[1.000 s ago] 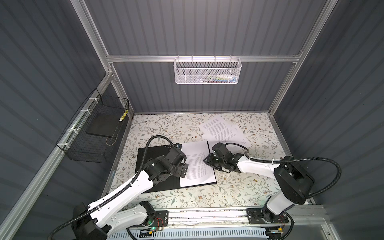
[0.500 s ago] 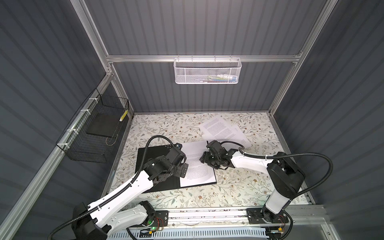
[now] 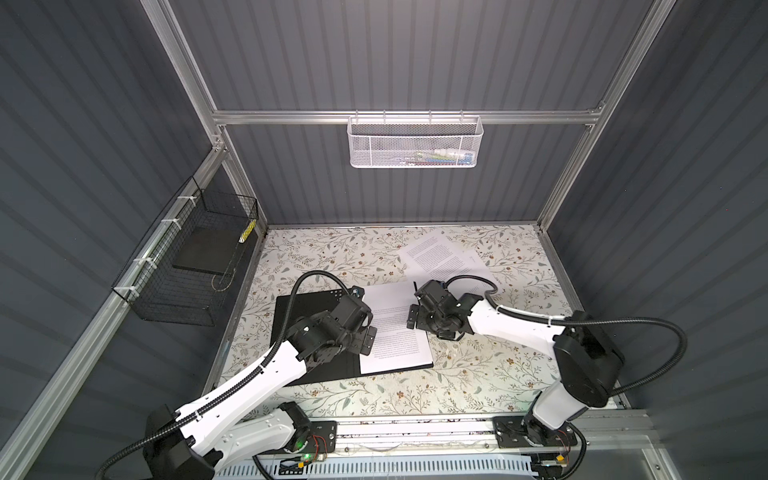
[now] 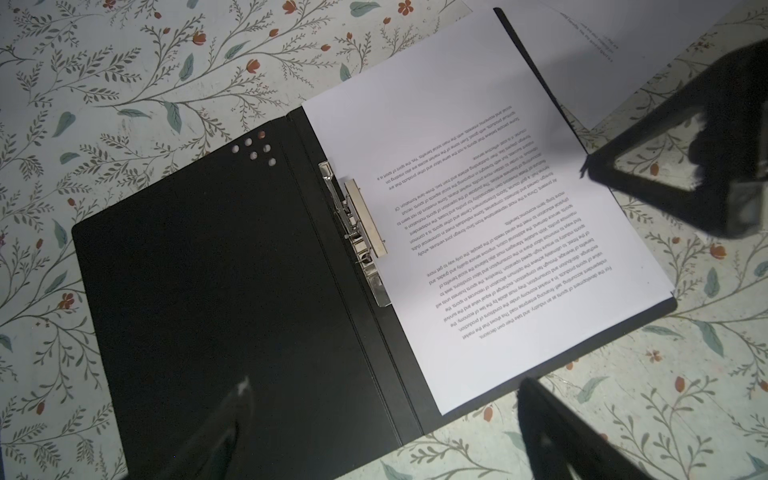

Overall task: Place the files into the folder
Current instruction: 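Open the right gripper and draw it back toward the loose sheets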

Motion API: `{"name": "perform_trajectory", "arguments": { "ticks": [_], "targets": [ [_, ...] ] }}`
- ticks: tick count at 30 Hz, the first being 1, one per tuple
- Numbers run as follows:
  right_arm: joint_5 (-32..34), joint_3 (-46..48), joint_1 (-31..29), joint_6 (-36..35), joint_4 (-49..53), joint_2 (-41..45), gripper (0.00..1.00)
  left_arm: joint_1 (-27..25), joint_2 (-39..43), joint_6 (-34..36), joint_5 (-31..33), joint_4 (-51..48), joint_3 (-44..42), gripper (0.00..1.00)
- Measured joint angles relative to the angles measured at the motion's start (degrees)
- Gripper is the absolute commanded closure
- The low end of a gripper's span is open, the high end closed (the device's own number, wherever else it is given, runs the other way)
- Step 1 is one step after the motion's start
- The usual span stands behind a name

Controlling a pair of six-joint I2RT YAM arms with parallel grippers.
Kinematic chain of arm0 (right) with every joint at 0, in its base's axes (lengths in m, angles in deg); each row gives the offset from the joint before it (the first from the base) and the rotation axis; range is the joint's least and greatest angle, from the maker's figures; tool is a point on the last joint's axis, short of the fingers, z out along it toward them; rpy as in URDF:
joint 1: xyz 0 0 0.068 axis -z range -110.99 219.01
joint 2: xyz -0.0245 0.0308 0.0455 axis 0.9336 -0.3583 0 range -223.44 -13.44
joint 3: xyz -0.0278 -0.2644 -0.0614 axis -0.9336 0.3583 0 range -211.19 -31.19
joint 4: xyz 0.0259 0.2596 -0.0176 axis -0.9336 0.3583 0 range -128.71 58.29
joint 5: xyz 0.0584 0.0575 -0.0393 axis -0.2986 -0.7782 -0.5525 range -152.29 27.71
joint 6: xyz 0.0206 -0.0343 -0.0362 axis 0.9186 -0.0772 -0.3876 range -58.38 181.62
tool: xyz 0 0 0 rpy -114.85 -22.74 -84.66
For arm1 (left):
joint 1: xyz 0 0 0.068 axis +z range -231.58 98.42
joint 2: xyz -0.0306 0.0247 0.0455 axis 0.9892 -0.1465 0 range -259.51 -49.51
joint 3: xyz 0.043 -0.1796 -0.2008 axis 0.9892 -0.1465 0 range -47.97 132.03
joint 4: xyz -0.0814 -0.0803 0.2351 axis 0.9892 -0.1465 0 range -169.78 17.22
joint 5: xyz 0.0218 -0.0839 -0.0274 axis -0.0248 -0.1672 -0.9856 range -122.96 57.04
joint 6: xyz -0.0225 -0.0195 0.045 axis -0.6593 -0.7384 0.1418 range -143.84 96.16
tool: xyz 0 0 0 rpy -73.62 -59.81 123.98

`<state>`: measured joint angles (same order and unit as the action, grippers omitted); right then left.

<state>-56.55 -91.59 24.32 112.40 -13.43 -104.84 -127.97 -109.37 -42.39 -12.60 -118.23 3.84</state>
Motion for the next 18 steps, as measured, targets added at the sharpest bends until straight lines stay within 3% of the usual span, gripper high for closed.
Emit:
{"name": "perform_trajectory", "arguments": {
  "ticks": [10,18],
  "targets": [
    [-4.52,-1.86,27.63,-13.94,2.21,0.44,0.01,0.0,-1.29,-0.68,-2.08,1.86,0.11,0.0],
    [-8.63,-10.19,37.7,-17.22,2.54,-11.37,0.01,0.0,-8.17,-3.78,-6.19,5.9,1.25,0.0]
  ]
}}
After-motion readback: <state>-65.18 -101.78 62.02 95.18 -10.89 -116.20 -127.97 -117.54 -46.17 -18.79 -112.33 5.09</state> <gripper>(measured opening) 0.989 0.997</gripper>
